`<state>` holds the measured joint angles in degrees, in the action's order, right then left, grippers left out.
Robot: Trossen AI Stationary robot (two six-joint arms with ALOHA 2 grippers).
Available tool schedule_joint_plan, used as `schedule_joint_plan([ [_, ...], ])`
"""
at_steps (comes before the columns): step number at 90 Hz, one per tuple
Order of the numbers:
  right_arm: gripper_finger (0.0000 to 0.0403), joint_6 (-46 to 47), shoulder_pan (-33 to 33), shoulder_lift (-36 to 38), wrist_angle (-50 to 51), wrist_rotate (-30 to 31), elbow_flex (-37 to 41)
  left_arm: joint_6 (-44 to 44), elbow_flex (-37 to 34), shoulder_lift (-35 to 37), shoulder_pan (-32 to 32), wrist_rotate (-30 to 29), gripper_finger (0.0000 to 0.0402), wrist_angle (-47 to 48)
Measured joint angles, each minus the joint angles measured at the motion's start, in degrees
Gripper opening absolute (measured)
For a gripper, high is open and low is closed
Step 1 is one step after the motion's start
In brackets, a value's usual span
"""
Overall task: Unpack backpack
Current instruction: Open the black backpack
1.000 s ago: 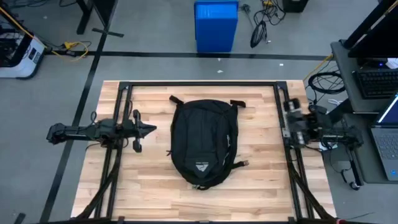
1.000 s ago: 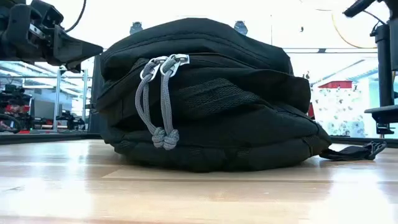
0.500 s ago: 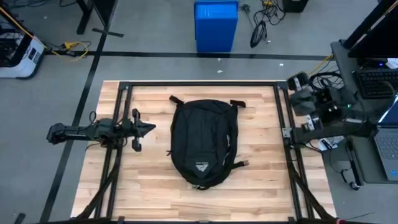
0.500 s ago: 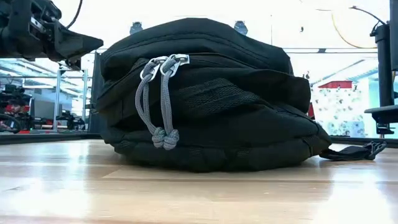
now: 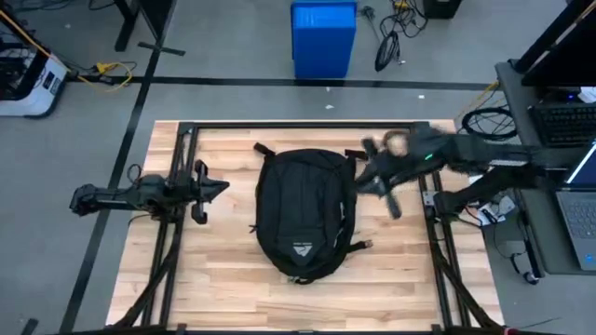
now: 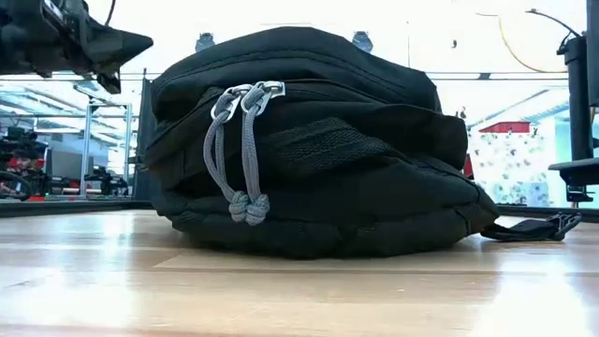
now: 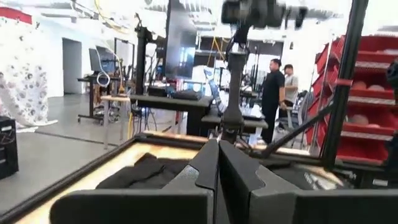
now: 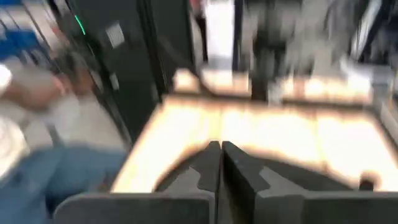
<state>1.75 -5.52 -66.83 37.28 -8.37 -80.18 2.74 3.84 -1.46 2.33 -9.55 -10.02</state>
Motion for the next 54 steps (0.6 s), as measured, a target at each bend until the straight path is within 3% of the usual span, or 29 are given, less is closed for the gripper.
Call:
schedule_joint_plan([
  [17,0.0000,6.4,-5.2,-3.9,0.8,14.6,7.0,1.2,8.0,-3.4,1.8,4.7,0.0000,-0.5],
  [26,0.0000,8.1,-7.0,-5.4,-0.2,20.0,10.1,-2.8,14.2,-8.7,3.9,5.8,0.0000,0.0],
  [43,0.0000,8.6,-8.4,-7.0,-7.5,21.9,16.0,-15.5,28.2,-24.5,7.3,2.5,0.0000,1.0],
  [54,0.0000,8.1,-9.3,-7.2,-10.8,21.9,19.6,-20.3,40.2,-37.0,9.5,0.8,0.0000,10.4],
])
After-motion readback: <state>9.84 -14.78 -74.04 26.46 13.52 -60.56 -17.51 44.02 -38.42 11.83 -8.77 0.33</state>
